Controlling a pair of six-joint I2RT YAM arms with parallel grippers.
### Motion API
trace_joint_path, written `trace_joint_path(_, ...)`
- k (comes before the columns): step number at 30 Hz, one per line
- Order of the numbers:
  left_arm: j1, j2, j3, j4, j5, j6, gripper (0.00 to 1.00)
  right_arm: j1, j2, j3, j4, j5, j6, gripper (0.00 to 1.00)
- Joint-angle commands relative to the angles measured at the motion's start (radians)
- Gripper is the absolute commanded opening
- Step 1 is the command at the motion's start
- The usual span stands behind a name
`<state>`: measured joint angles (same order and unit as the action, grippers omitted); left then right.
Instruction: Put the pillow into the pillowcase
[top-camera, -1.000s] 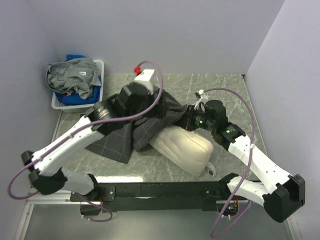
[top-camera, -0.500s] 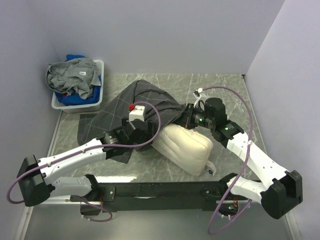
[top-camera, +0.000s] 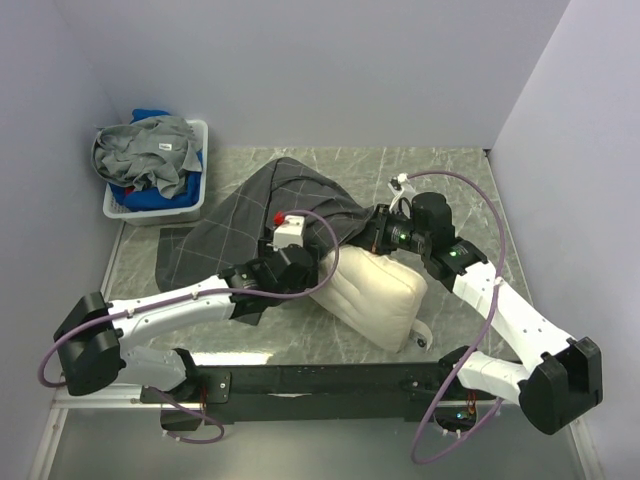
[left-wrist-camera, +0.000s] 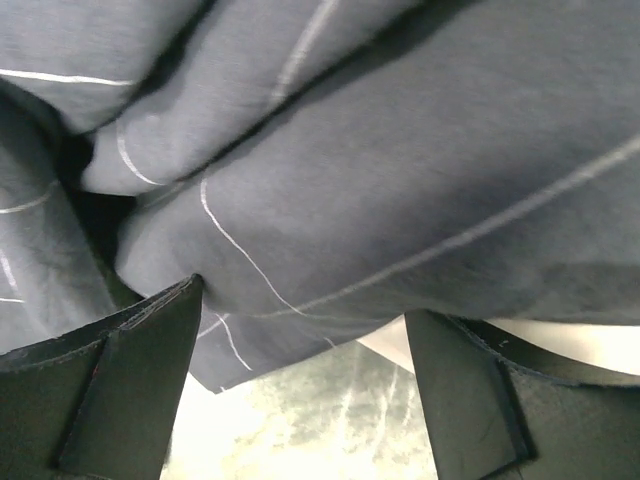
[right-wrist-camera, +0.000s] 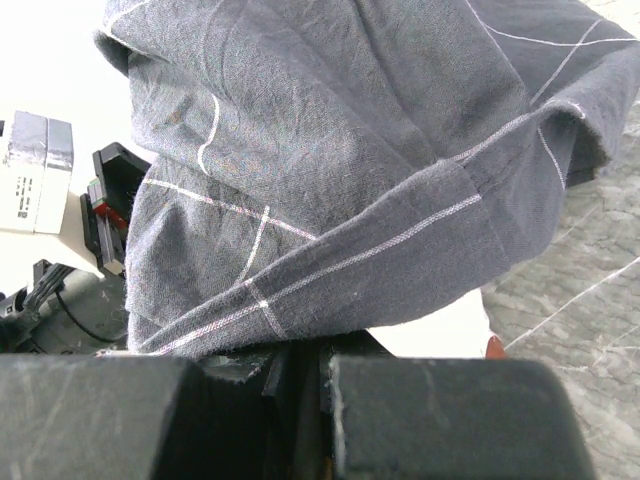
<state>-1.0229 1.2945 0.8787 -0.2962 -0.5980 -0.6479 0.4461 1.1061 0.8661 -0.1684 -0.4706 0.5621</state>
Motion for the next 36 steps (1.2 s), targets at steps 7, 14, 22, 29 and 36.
trace_joint_path(7, 0.0, 0.069, 0.124, -0.006, -0.087, 0.079, 0.09, -0.015, 0.038, 0.017, 0.014, 0.0, 0.009, 0.0)
trace_joint_path(14, -0.28, 0.155, 0.552, -0.225, 0.531, 0.335, 0.01, -0.021, 0.04, 0.125, -0.095, 0.173, 0.024, 0.0)
trace_joint_path(22, -0.421, 0.056, 0.675, -0.166, 0.643, 0.378, 0.09, -0.024, 0.113, 0.073, 0.004, 0.254, 0.091, 0.0)
trace_joint_path(29, -0.174, -0.099, 0.464, -0.152, 0.471, 0.182, 0.09, -0.021, 0.302, 0.117, 0.073, 0.224, 0.088, 0.0)
trace_joint_path(36, 0.044, -0.15, 0.281, -0.143, 0.484, -0.001, 0.11, -0.021, 0.426, 0.237, -0.012, 0.233, 0.01, 0.61)
